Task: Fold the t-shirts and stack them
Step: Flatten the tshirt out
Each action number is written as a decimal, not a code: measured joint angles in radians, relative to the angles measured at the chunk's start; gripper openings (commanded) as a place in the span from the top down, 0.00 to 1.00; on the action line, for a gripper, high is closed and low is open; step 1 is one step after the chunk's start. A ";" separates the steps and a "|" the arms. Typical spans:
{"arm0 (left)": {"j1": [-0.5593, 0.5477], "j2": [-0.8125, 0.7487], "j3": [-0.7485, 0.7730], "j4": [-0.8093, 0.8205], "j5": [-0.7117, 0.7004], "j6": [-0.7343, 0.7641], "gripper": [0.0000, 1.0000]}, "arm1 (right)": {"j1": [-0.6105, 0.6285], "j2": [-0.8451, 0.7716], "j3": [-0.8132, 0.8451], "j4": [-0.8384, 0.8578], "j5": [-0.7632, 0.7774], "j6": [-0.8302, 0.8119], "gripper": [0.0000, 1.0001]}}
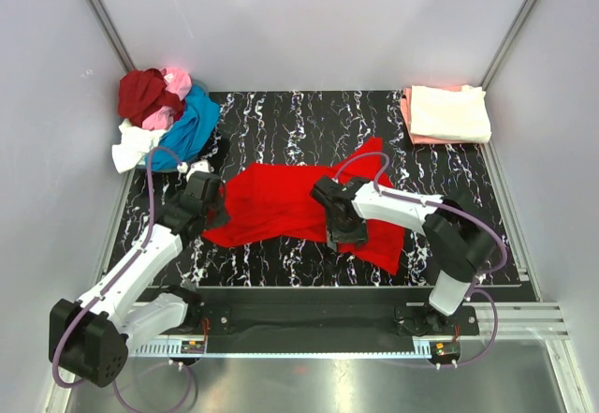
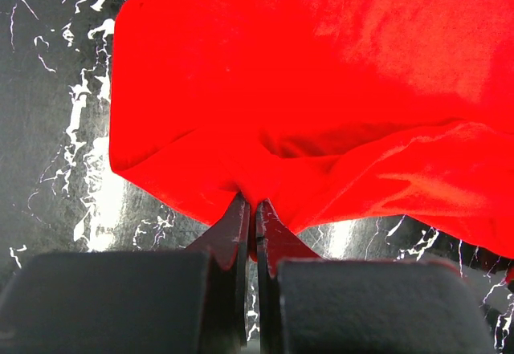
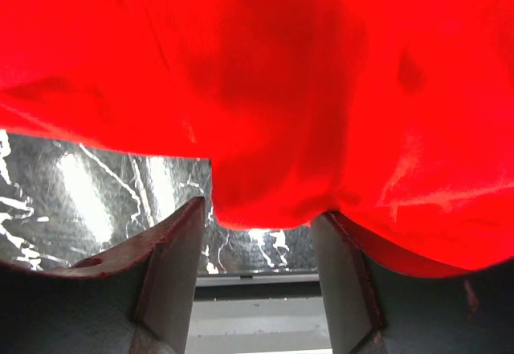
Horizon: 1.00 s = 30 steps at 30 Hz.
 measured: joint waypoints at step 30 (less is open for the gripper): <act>0.000 -0.289 0.407 -0.190 0.084 0.055 1.00 | 0.000 -0.456 0.501 -0.396 0.273 -0.050 1.00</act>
